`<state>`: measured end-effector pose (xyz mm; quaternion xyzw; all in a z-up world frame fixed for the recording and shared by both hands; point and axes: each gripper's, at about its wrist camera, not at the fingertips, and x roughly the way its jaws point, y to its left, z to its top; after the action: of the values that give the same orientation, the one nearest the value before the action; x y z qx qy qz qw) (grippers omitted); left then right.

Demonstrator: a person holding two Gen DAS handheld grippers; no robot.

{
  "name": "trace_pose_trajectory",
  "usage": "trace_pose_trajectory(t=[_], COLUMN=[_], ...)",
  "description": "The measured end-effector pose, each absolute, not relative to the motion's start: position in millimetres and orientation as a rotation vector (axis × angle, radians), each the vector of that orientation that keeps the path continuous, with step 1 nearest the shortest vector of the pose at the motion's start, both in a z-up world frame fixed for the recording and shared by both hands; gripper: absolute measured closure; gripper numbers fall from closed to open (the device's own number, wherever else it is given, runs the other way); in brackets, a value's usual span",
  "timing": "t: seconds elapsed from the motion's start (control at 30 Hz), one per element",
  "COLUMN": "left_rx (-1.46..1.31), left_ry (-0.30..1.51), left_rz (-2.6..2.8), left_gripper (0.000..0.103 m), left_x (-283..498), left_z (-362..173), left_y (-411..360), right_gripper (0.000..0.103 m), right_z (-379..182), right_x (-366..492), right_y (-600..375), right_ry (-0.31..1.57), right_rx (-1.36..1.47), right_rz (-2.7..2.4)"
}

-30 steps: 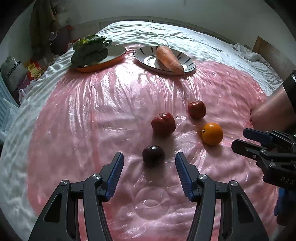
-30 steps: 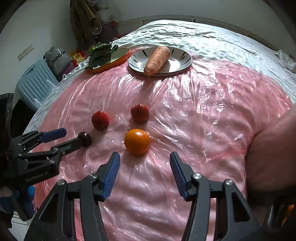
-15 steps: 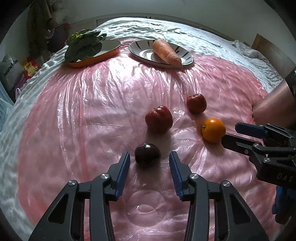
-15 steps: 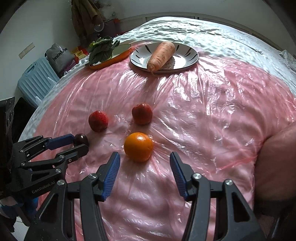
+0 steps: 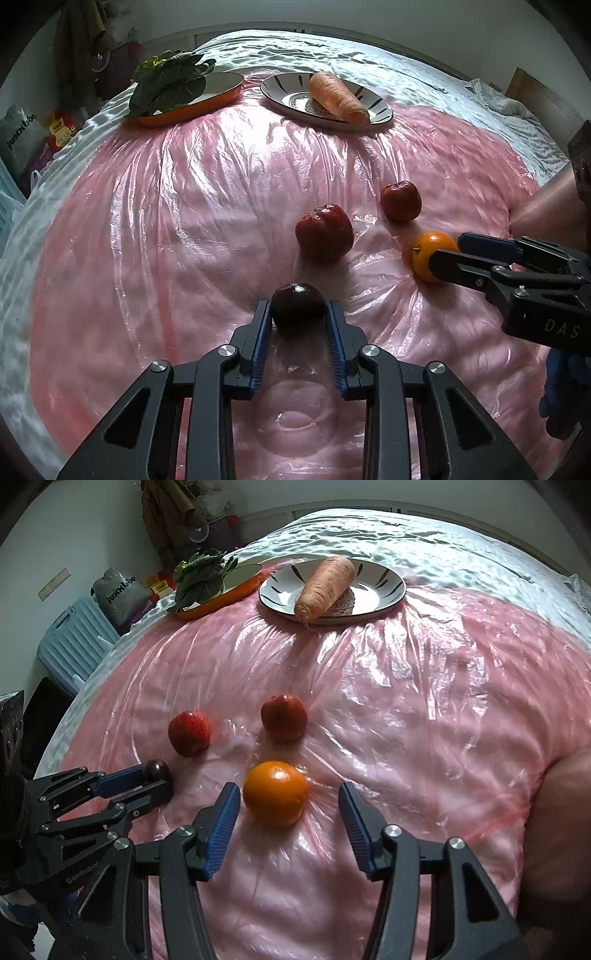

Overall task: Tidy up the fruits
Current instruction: 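Grasp an orange with the right gripper while the left gripper grasps a dark plum, then carry the orange and plum over to the green tray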

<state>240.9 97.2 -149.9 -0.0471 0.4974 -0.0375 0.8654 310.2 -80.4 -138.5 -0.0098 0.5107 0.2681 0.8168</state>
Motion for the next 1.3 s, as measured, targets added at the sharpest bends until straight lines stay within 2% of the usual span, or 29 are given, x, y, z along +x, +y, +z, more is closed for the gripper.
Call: trace_pose_trajectory(t=[0.17,0.23,0.37,0.4,1.3], left_rx=[-0.106,-0.104,-0.105,-0.105,-0.187], left_ry=[1.046,1.047,1.048,1.047,1.021], left_rz=[-0.082,-0.083,-0.088,-0.089,-0.12], left_gripper=[0.077,0.077,0.078,0.078,0.079], left_x=[242,242,243,243,237], left_z=[-151,-152,-153,-153,-140], left_y=[98,99,100,100,111], right_gripper=[0.004,0.009,0.029,0.03,0.031], right_z=[-141,-142,-146,-147,-130], right_x=[311,312,312,313,308], right_y=[-73,-69,-62,-62,-81], right_ry=[1.095,1.096,1.103,1.106,1.09], right_rx=[-0.024,-0.034,-0.058,-0.059,0.017], right_rz=[0.591,0.596,0.593,0.593,0.59])
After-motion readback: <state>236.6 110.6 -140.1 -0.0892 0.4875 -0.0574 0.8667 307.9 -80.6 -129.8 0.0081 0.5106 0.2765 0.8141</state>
